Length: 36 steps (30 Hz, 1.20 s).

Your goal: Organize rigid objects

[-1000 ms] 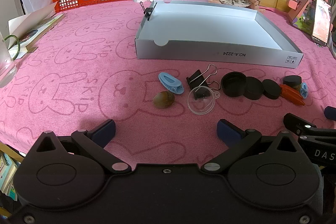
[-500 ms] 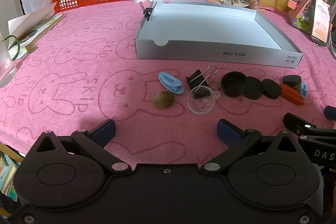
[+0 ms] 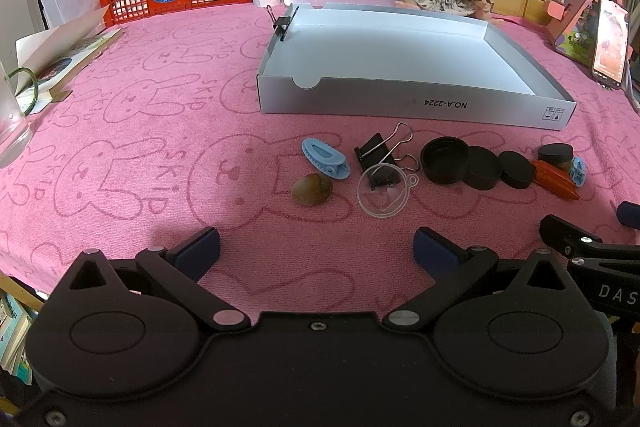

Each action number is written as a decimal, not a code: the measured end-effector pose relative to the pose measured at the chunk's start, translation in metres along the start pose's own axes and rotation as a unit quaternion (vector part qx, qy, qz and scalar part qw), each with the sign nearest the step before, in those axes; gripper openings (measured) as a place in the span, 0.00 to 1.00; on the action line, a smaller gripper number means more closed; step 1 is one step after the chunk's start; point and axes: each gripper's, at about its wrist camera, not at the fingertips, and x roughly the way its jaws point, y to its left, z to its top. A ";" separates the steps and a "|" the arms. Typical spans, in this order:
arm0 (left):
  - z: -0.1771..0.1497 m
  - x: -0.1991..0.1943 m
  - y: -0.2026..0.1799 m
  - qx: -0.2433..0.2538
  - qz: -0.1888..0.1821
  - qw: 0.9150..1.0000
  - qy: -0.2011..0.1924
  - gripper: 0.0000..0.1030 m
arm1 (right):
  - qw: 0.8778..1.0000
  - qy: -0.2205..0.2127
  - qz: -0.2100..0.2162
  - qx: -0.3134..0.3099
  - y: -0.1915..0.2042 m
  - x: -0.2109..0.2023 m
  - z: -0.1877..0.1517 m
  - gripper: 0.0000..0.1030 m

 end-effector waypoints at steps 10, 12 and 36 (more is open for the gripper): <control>0.000 0.000 0.000 -0.001 0.002 1.000 -0.001 1.00 | 1.000 0.004 0.002 -0.002 -0.001 0.001 0.002 1.00; 0.000 0.000 0.000 -0.002 0.002 1.000 -0.001 1.00 | 1.000 0.004 0.003 -0.003 -0.001 0.001 0.002 1.00; -0.002 -0.014 0.001 0.012 -0.042 0.999 -0.028 0.68 | 0.999 -0.029 0.030 -0.016 0.006 -0.004 0.003 0.90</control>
